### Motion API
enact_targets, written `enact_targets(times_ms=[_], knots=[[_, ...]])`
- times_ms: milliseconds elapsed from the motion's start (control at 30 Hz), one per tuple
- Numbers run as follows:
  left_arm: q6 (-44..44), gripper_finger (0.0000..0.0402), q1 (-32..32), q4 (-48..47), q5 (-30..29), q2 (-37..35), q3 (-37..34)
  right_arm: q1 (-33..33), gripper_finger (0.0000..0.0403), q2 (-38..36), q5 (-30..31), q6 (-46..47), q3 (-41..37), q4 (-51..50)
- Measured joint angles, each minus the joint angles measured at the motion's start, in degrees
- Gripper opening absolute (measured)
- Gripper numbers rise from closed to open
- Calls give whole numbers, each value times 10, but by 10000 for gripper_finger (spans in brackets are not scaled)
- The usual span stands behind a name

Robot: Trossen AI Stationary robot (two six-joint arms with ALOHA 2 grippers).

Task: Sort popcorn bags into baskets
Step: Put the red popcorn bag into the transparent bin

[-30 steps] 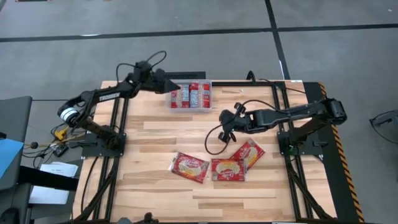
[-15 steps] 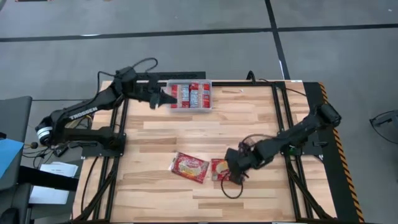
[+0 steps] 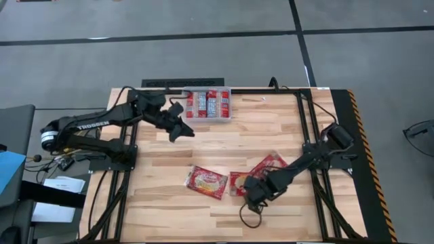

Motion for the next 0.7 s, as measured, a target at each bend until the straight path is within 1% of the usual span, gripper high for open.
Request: enact_targets(times_ms=[133, 267, 367, 433, 533, 600, 700], knots=[[24, 163, -11, -28, -19, 17, -14, -55, 18, 3, 26, -87, -1, 14], [20, 163, -18, 19, -39, 33, -63, -115, 22, 5, 55, -174, -3, 28], [1, 163, -18, 92, -64, 54, -109, -156, 21, 9, 67, -243, -5, 74], [-17, 163, -16, 162, -67, 75, -137, -182, 18, 13, 83, -285, -5, 118], [-42, 163, -16, 245, -62, 116, -164, -217, 14, 15, 84, -344, -6, 182], [-39, 163, -17, 266, -71, 147, -166, -231, 14, 11, 84, -358, -5, 198], [-26, 163, -14, 293, -83, 191, -166, -229, 17, -6, 92, -360, 5, 191]])
